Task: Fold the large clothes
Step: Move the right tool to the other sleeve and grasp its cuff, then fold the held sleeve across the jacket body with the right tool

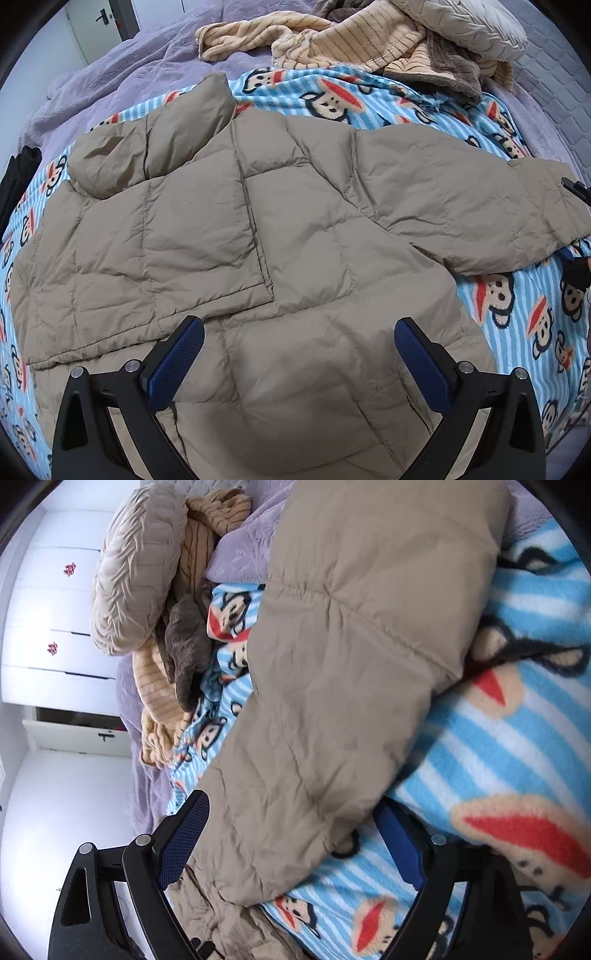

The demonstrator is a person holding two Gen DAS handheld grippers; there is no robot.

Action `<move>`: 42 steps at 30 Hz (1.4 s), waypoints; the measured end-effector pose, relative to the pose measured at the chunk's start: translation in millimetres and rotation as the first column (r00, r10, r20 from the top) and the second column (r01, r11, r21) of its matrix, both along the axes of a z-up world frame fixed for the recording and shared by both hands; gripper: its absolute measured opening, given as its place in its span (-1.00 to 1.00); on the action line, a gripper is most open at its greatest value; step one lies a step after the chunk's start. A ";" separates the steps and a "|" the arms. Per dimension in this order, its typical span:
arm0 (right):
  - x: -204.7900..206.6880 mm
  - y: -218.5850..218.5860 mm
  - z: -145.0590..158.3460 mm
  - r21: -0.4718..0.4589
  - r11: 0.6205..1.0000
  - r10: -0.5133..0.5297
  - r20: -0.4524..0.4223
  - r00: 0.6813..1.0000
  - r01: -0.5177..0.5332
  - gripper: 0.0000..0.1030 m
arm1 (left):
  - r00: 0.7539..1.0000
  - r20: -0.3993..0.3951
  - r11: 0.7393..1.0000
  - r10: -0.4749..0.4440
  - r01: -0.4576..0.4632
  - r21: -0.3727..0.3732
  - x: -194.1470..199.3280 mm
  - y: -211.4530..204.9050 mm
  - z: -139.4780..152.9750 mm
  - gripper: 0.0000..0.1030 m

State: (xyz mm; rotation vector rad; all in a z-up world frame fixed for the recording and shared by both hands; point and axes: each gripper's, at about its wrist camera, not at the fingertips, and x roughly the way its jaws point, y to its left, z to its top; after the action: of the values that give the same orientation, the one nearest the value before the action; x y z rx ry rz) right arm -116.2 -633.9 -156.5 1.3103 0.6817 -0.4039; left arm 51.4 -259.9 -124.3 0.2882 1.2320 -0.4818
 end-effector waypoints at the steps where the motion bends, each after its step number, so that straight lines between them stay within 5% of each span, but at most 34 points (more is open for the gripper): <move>1: 2.4 -2.4 0.0 0.009 1.000 -0.007 0.024 1.000 0.006 0.79 | 1.000 0.007 1.000 0.001 -0.001 -0.001 1.6 0.2 1.5 1.00; 4: 11.2 -7.9 4.4 0.018 0.999 -0.031 0.074 0.997 0.029 0.73 | 1.000 0.027 1.000 0.016 -0.016 -0.010 8.5 5.0 5.8 1.00; 7: 19.3 -11.9 3.4 0.052 0.997 -0.051 0.065 0.997 0.048 -0.28 | 0.998 0.036 0.999 0.047 -0.047 -0.015 16.5 16.2 8.8 1.00; 8: 21.9 -12.8 1.4 0.068 0.996 -0.056 0.062 0.996 0.052 -0.79 | 0.998 0.037 0.998 0.060 -0.059 -0.017 19.4 21.6 9.6 1.00; 9: 23.1 -13.2 0.9 0.078 0.995 -0.064 0.062 0.996 0.059 -0.88 | 0.997 0.039 0.997 0.072 -0.072 -0.022 22.2 27.4 10.5 1.00; 15: 48.2 10.7 42.6 -0.109 0.993 0.051 0.066 0.997 -0.043 -0.89 | 0.986 0.076 0.989 0.146 -0.146 -0.013 36.5 67.8 13.0 1.00; 21: 118.7 89.5 100.9 -0.354 0.892 0.323 0.063 0.944 -0.281 -0.89 | 0.967 0.115 0.974 0.227 -0.226 -0.026 51.3 118.4 16.1 1.00; 27: 191.1 218.6 113.1 -0.514 0.674 0.600 -0.039 0.799 -0.531 -0.89 | 0.943 0.130 0.952 0.307 -0.306 -0.025 68.6 173.2 9.8 1.00; 30: 215.0 283.0 93.7 -0.518 0.566 0.698 -0.112 0.707 -0.641 -0.89 | 0.938 0.141 0.948 0.317 -0.318 -0.019 73.8 192.5 6.1 1.00; 33: 228.0 328.0 67.3 -0.483 0.502 0.749 -0.173 0.640 -0.718 -0.89 | 0.937 0.138 0.947 0.320 -0.321 -0.013 78.4 205.8 0.9 1.00; 37: 235.6 358.3 25.6 -0.394 0.487 0.765 -0.239 0.598 -0.780 -0.89 | 0.941 0.120 0.948 0.317 -0.316 -0.025 83.8 214.2 -8.5 1.00; 42: 235.5 361.0 -4.8 -0.314 0.529 0.743 -0.279 0.609 -0.789 -0.88 | 0.946 0.083 0.949 0.313 -0.310 -0.049 93.4 210.1 -19.2 1.00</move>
State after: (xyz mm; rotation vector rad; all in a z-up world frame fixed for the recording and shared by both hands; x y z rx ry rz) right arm 119.4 -273.0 -161.3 0.4740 1.1335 0.1276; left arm 144.8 -49.7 -143.5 0.0798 1.1536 -0.2138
